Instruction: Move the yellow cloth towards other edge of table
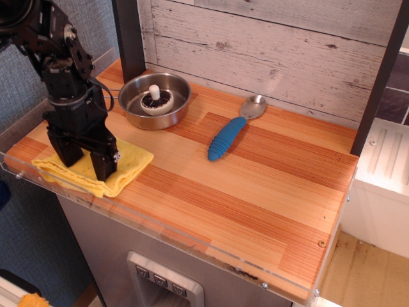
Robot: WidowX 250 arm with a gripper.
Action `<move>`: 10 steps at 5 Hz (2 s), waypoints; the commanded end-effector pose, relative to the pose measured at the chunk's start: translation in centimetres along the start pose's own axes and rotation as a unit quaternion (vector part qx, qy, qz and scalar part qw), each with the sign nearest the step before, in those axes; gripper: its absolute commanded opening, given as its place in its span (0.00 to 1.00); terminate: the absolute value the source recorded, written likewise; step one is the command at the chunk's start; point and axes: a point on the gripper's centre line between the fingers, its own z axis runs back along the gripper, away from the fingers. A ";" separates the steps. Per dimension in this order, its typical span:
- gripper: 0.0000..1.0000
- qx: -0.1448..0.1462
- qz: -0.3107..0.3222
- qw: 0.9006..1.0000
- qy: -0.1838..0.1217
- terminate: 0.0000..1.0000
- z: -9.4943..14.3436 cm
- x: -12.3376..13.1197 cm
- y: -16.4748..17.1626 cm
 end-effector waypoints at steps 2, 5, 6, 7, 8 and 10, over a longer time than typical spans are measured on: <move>1.00 -0.015 -0.011 1.000 0.026 0.00 -4.0 -0.4 2.4; 1.00 -0.032 0.002 0.999 -0.027 0.00 2.6 0.8 1.5; 1.00 -0.047 -0.007 0.998 -0.048 0.00 5.2 1.1 1.1; 1.00 -0.058 -0.010 0.997 -0.051 0.00 6.5 0.8 1.0; 1.00 -0.058 -0.038 0.996 -0.048 0.00 7.3 0.8 -0.7; 1.00 -0.017 -0.083 0.995 -0.054 0.00 9.0 1.1 -6.8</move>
